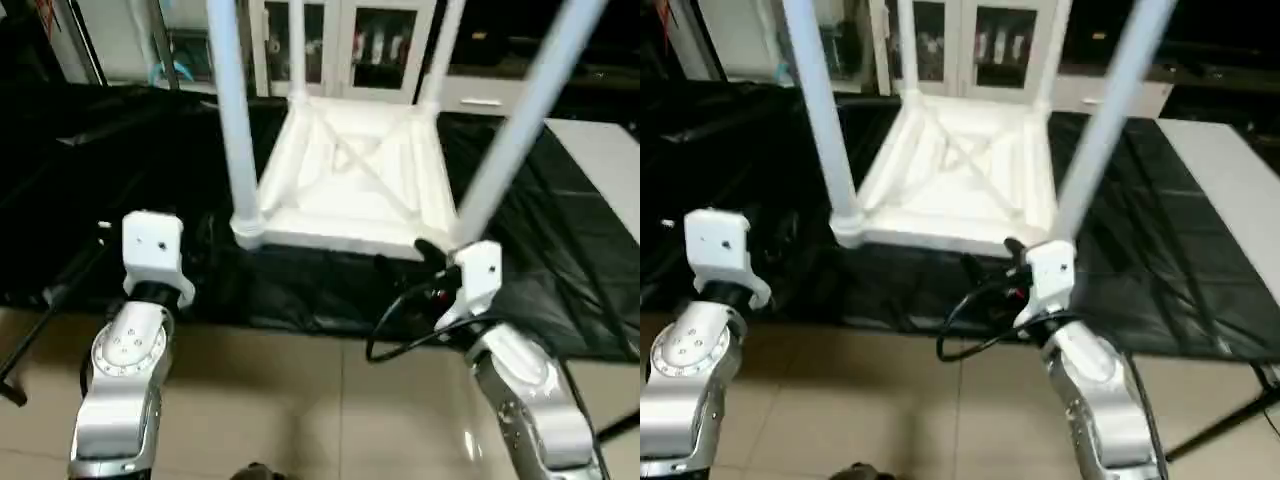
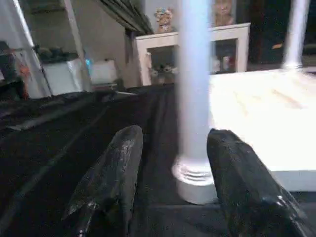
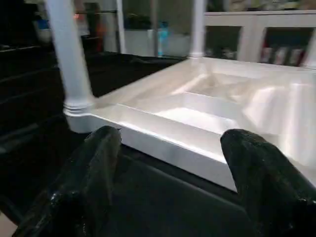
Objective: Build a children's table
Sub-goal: Rotate leg to tighten
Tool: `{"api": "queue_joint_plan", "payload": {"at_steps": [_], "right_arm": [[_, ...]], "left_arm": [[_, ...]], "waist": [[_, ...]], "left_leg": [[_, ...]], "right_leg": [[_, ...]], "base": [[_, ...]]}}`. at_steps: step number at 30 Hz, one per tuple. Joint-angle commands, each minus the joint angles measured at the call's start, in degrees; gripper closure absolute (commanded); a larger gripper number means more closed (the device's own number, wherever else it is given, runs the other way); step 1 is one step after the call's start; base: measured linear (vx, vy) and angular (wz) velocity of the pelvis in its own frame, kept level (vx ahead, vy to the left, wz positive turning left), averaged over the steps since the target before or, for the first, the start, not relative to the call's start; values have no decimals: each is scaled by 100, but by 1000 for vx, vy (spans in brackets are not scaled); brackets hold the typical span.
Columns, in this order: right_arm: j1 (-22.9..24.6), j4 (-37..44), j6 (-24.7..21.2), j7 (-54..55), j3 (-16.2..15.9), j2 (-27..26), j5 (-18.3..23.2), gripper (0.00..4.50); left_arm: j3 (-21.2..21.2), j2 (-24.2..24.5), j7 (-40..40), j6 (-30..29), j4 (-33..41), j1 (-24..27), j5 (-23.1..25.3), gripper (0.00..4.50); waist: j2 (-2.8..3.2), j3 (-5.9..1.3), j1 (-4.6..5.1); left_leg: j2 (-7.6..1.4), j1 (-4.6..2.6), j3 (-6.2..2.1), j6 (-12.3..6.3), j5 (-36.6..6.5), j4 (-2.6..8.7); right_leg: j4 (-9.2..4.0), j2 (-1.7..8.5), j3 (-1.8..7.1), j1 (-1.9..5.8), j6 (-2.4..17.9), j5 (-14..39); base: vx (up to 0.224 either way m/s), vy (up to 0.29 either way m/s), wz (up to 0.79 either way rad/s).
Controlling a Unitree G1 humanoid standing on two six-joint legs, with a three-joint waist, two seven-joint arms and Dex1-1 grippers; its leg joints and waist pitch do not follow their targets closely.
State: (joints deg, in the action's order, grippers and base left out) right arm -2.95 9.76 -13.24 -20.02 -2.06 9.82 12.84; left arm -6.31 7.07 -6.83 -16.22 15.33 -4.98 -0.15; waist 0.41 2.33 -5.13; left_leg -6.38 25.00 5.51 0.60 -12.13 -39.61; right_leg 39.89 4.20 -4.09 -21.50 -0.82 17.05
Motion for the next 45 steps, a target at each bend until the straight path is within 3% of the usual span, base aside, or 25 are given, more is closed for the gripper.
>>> {"api": "queue_joint_plan", "payload": {"at_steps": [1,4,7,10,11,12,13,14,15,16,17,18,19,21,22,24,25,26,28,29,30,31,33,39,45], "right_arm": [[-69,-39,-5,66,47,-19,-50,95],[-146,-103,5,166,110,-44,-82,95],[-185,-141,19,170,149,-49,-57,95],[-222,-183,-6,144,158,-44,5,95],[-225,-186,-10,139,158,-44,12,95],[-237,-195,-27,106,152,-49,41,95],[-249,-201,-50,62,133,-51,67,95],[-256,-203,-70,23,105,-47,80,95],[-256,-205,-68,6,84,-42,73,95],[-257,-207,-64,-17,58,-36,63,95],[-258,-216,-50,-57,0,-16,25,95],[-261,-234,-24,-87,-48,3,-20,95],[-263,-252,-1,-95,-82,9,-58,95],[-271,-286,-19,-97,-103,-6,-62,95],[-271,-305,-15,-90,-116,-10,-78,95],[-270,-316,-11,-85,-117,-21,-79,95],[-240,-286,-60,-26,-61,-70,-19,95],[-231,-275,-81,-8,-42,-84,3,95],[-111,-175,-43,-77,-25,-69,77,95],[-62,-132,-5,-143,-50,-36,100,95],[-62,-132,-5,-143,-50,-36,100,95],[-30,-106,18,-182,-70,-17,115,95],[120,35,56,-361,-120,35,225,95],[264,117,113,-488,-26,19,387,44],[186,132,117,-524,29,17,468,1]], "left_arm": [[-4,32,-36,-46,-40,-51,-86,210],[68,14,-12,12,-39,-2,-57,210],[85,-10,6,17,-30,31,-53,210],[74,-17,32,22,-13,56,-40,210],[72,-17,35,24,-11,58,-41,210],[60,-11,50,19,-5,61,-40,210],[44,-4,73,16,5,69,-38,210],[27,0,99,22,16,83,-39,210],[23,6,101,26,23,90,-38,210],[18,14,103,32,32,100,-37,210],[6,25,112,33,49,117,-31,210],[-1,34,118,29,60,129,-25,210],[-5,44,111,32,78,146,-28,210],[-18,55,103,33,101,160,-38,210],[-25,60,99,37,108,164,-41,210],[-31,64,97,40,110,168,-44,210],[-49,58,82,25,125,181,-86,210],[-53,56,76,15,129,184,-101,210],[-211,-2,-82,25,172,236,-508,192],[-302,-42,-132,91,204,254,-691,182],[-302,-42,-132,91,204,254,-691,176],[-363,-68,-163,138,224,267,-804,161],[-446,-27,-137,198,248,286,-786,148],[-549,73,-210,145,231,198,-916,97],[-597,185,-574,-2,-208,-438,-1348,45]], "waist": [[-63,-101,51],[113,-163,383],[193,-13,545],[189,44,355],[76,47,342],[-266,73,334],[-244,139,296],[-316,42,210],[-241,-3,80],[-198,-86,79],[11,-212,146],[59,-163,312],[96,-382,676],[50,-357,661],[-48,-345,653],[-122,-325,659],[-445,-162,437],[-528,-304,301],[-450,-341,233],[-415,-346,195],[-369,-329,195],[-68,-309,199],[136,-380,307],[-56,-157,220],[-62,-160,217]], "left_leg": [[-364,-17,-200,442,-469,272],[-675,-497,-278,572,-3810,1004],[-698,-639,-289,563,-5112,1306],[-848,-524,22,448,-5936,1870],[-844,-620,101,293,-5659,1766],[-395,-1151,355,317,-4154,600],[-276,-769,156,-171,-1490,-372],[-296,-154,-29,-174,-999,-364],[-342,-240,-49,-204,-1035,-150],[-320,-399,16,-351,-908,263],[-422,-854,100,-386,-510,787],[-628,-1074,-190,-706,-846,1030],[-1187,-1784,-850,-1554,-746,1141],[-1220,-1748,-879,-2566,-134,1007],[-889,-1571,-533,-2710,666,990],[-639,-1432,-321,-2503,603,961],[164,-727,207,-1549,-1075,599],[172,-553,27,-947,-1030,-197],[-25,-191,-179,-161,102,-307],[-152,-107,-253,95,1059,-58],[-196,-128,-249,109,1579,222],[-263,-314,-186,88,2466,738],[-759,-470,-365,-241,2636,626],[-649,-436,38,220,-1673,966],[-658,-444,85,530,-2082,1013]], "right_leg": [[-1212,981,390,164,28,4317],[-949,343,86,191,516,2352],[-949,167,-141,395,442,2263],[13,17,-160,808,276,1040],[-63,90,25,724,222,1401],[-1392,522,294,83,287,4916],[-1855,1228,776,383,618,6550],[-1526,1216,836,1042,667,5927],[-1472,1072,868,1035,852,5288],[-1306,626,668,1043,1262,3746],[-1104,166,236,829,1370,2165],[-803,-91,101,540,1265,1630],[-32,-94,-2,-134,672,902],[305,106,74,-521,-116,372],[224,124,96,-706,-174,-284],[-44,133,137,-593,32,-687],[-1022,463,783,319,605,904],[-1220,1010,1345,720,1473,2194],[-865,976,1270,897,2467,-720],[-591,831,1058,833,2603,-3821],[-470,649,854,712,2400,-5020],[-360,166,391,437,1702,-5173],[-296,43,280,200,1104,-2977],[-857,333,498,237,1251,563],[-939,366,508,121,796,1431]], "base": [[-54,-5,-46],[-78,22,-9],[0,0,0],[0,0,0],[54,-113,11],[54,-113,11],[76,-79,-9],[138,-3,-17],[138,-3,-17],[158,-13,16],[116,6,34],[116,6,34],[184,6,15],[206,-27,-2],[175,-33,-2],[171,-54,-2],[171,-56,9],[185,-36,14],[187,-29,9],[72,-10,2],[72,-10,2],[-132,1,-1],[-129,-9,-9],[-9,3,1],[-52,8,3]]}}
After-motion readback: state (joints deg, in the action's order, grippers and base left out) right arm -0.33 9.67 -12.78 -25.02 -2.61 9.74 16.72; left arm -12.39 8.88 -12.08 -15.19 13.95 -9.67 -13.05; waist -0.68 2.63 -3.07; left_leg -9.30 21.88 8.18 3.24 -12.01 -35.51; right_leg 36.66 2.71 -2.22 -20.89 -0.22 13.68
